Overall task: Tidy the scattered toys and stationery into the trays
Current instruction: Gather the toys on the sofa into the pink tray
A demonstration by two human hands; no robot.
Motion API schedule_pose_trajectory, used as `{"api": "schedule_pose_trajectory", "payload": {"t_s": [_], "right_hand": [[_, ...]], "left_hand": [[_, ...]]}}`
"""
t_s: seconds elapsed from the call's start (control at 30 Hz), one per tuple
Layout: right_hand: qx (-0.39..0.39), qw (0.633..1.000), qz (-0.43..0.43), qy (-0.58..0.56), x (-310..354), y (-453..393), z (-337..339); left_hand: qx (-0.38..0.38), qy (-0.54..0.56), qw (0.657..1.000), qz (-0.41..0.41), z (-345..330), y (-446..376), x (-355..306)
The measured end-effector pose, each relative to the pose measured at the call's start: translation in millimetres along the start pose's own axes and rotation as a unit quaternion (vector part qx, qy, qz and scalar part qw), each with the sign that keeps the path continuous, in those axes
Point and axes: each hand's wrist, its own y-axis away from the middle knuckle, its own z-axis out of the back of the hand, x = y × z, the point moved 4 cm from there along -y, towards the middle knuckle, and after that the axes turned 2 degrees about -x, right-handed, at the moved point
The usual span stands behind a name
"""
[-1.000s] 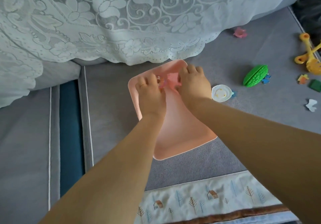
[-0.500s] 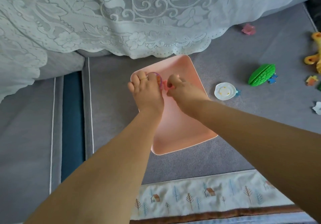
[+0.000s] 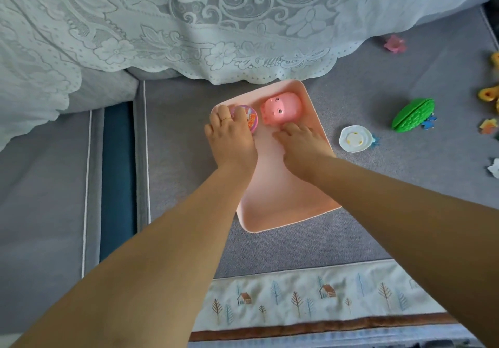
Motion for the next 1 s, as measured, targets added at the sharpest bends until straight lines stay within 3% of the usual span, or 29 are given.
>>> {"api": "schedule_pose_trajectory", "payload": {"t_s": [0.2,0.3,0.37,0.43,0.53,0.67,0.9,1.0], "right_hand": [[-0.096,0.994,0.003,-0.052,-18,24,31],[-0.172,0.98,-0.046,-0.083,-54,35,49],[-0.213,0.968,-0.083,-0.105,-85,42,58],[-0.189,0.972,-0.125,-0.066,-122,51,61],[-0.053,0.982,-0.175,0.039,-176,60,46],[0.046,0.977,-0.193,0.083,-217,64,35],[0.011,0.974,-0.183,0.129,-223,52,44],[-0.007,0.974,-0.215,0.071,-216,52,49]], "left_hand": [[-0.052,0.065,0.995,-0.062,21,18,-40],[-0.088,0.151,0.98,-0.098,33,22,-87],[-0.064,0.19,0.971,-0.126,32,24,-122],[-0.016,0.208,0.966,-0.155,25,28,-158],[0.109,0.152,0.963,-0.193,3,41,-202],[0.232,0.06,0.962,-0.133,-24,56,-224],[0.238,0.063,0.967,-0.064,-28,52,-235],[0.213,0.112,0.969,-0.05,-3,43,-229]]}}
